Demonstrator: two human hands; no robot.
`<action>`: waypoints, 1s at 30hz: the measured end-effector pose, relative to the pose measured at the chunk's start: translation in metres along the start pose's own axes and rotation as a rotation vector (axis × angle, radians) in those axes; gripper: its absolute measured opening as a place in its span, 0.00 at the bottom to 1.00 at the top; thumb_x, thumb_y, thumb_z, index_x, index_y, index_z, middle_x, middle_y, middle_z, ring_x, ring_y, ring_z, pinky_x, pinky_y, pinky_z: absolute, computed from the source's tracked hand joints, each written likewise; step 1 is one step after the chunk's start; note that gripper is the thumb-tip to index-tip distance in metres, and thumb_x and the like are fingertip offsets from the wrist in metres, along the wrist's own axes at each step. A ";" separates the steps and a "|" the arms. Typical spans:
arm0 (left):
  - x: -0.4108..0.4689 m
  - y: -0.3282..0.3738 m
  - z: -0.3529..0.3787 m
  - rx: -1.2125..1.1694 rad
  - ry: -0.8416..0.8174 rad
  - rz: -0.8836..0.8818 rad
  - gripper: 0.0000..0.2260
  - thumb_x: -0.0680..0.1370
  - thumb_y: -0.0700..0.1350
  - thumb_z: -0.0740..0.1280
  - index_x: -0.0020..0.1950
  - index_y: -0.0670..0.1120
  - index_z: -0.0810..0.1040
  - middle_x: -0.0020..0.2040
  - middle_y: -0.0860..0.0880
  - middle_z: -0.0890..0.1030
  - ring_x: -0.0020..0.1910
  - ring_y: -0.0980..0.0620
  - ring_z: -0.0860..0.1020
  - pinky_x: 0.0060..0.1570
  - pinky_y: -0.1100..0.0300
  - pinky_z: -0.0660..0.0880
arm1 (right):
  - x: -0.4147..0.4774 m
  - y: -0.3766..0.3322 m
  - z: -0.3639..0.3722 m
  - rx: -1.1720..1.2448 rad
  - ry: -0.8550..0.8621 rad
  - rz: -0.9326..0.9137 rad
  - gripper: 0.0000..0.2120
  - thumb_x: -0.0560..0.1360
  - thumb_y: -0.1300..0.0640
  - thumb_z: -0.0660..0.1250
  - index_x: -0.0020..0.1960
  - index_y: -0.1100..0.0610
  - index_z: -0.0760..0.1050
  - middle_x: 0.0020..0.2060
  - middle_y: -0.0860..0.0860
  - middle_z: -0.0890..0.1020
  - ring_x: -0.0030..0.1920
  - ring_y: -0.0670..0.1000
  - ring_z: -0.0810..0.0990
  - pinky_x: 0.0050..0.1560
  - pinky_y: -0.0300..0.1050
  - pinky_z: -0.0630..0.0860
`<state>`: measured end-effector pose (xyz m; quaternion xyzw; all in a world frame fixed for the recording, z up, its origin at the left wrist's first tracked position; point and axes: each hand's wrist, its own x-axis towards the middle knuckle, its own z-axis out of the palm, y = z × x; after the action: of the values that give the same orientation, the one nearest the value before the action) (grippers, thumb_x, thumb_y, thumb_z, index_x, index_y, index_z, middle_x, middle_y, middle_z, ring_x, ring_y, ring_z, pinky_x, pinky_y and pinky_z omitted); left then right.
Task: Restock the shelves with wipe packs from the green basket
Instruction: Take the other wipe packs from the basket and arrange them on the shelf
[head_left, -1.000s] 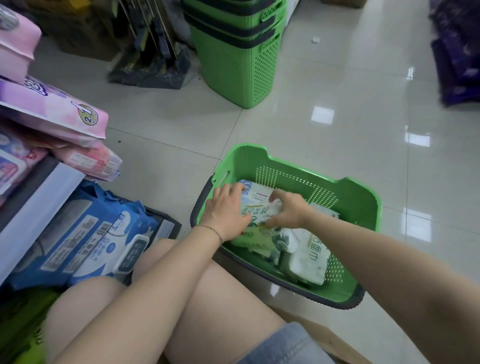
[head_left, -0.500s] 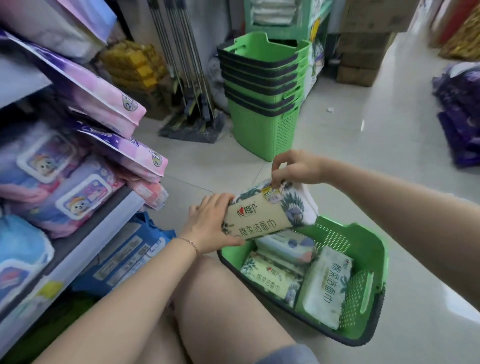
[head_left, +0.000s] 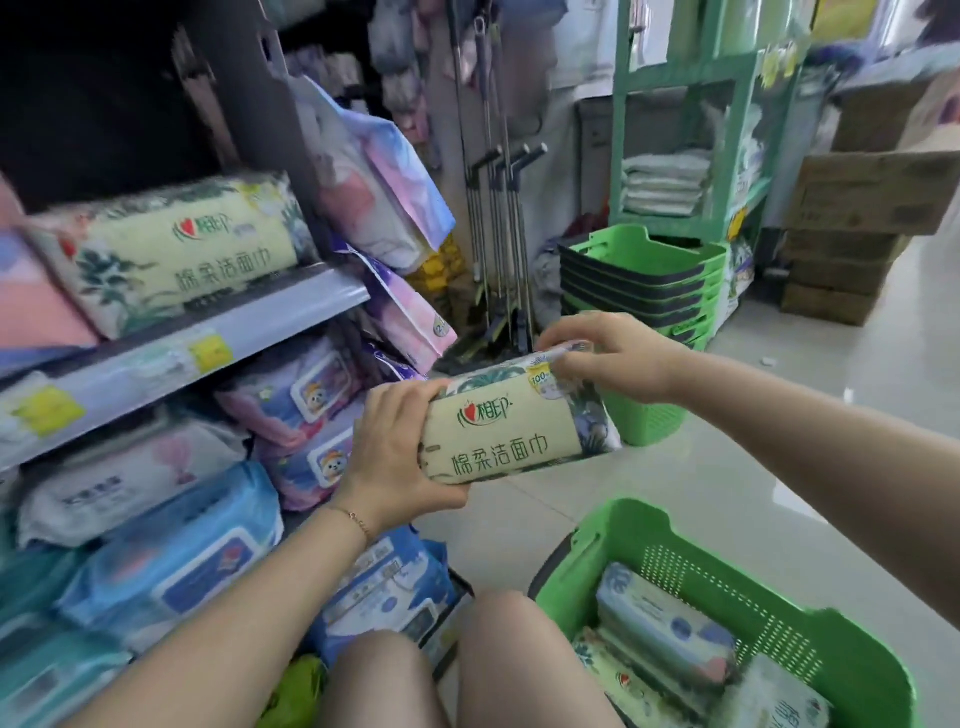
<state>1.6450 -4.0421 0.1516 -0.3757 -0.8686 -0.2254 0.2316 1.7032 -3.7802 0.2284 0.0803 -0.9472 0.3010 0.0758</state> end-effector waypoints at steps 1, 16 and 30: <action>0.004 -0.004 -0.014 0.030 0.019 -0.015 0.43 0.54 0.60 0.72 0.67 0.50 0.66 0.58 0.51 0.71 0.56 0.48 0.67 0.56 0.55 0.68 | 0.003 -0.009 -0.001 -0.138 0.043 -0.088 0.19 0.73 0.46 0.68 0.62 0.49 0.74 0.54 0.49 0.77 0.55 0.50 0.73 0.55 0.47 0.70; 0.035 -0.029 -0.196 0.443 0.266 0.058 0.43 0.56 0.62 0.69 0.69 0.51 0.66 0.57 0.47 0.73 0.55 0.43 0.70 0.55 0.45 0.69 | 0.074 -0.125 -0.018 -0.671 0.497 -0.583 0.50 0.56 0.33 0.68 0.72 0.57 0.61 0.67 0.55 0.65 0.67 0.59 0.61 0.60 0.59 0.64; 0.042 -0.090 -0.226 0.906 0.190 0.048 0.39 0.63 0.70 0.64 0.70 0.56 0.64 0.57 0.39 0.74 0.55 0.42 0.67 0.48 0.48 0.67 | 0.162 -0.163 0.049 -0.443 0.560 -0.671 0.38 0.58 0.55 0.77 0.62 0.56 0.61 0.53 0.60 0.70 0.46 0.62 0.72 0.44 0.56 0.75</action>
<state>1.6040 -4.2025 0.3344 -0.2343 -0.8454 0.1490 0.4563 1.5731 -3.9570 0.3105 0.2788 -0.8536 0.0614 0.4357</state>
